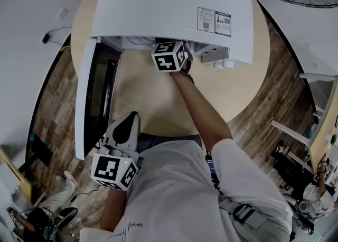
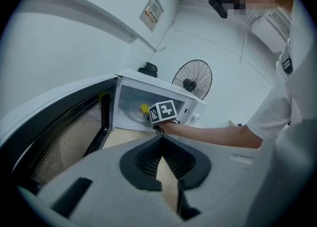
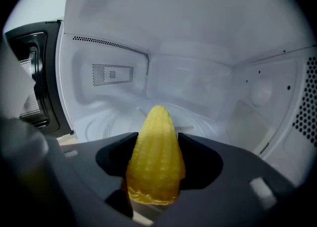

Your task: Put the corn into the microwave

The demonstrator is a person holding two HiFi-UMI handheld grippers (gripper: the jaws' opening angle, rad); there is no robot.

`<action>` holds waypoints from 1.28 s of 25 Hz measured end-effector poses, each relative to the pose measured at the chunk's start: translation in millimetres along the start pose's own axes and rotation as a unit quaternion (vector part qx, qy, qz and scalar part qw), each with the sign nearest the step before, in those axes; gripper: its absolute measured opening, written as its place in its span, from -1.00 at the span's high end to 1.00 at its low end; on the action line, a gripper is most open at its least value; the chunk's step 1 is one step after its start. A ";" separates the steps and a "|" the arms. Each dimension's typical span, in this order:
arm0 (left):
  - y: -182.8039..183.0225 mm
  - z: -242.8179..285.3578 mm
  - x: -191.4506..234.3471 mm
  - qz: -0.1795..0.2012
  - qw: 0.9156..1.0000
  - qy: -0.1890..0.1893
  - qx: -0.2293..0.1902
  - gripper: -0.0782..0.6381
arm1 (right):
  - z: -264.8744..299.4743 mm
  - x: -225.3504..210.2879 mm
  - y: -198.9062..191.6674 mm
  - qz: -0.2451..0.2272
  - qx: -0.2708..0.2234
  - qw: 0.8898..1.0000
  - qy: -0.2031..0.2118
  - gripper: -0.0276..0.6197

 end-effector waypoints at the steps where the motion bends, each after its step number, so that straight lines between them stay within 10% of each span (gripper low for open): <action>1: 0.2 -0.9 0.2 0.001 1.000 0.001 -0.001 0.80 | 0.1 0.1 0.4 0.001 0.000 1.000 0.000 0.11; 32: -9.2 -9.4 -20.7 0.003 1.000 -0.016 -0.015 0.80 | -28.6 -8.6 2.5 0.055 -0.008 0.998 0.037 -0.06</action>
Point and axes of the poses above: the fingertips, and each gripper's own axes: z forward along the fingers, x to its left, y out of its top, the point moved 8 cm from there along -z, backward along the fingers, and after that the axes turned 7 degrees about -y, right-handed, at the moved point
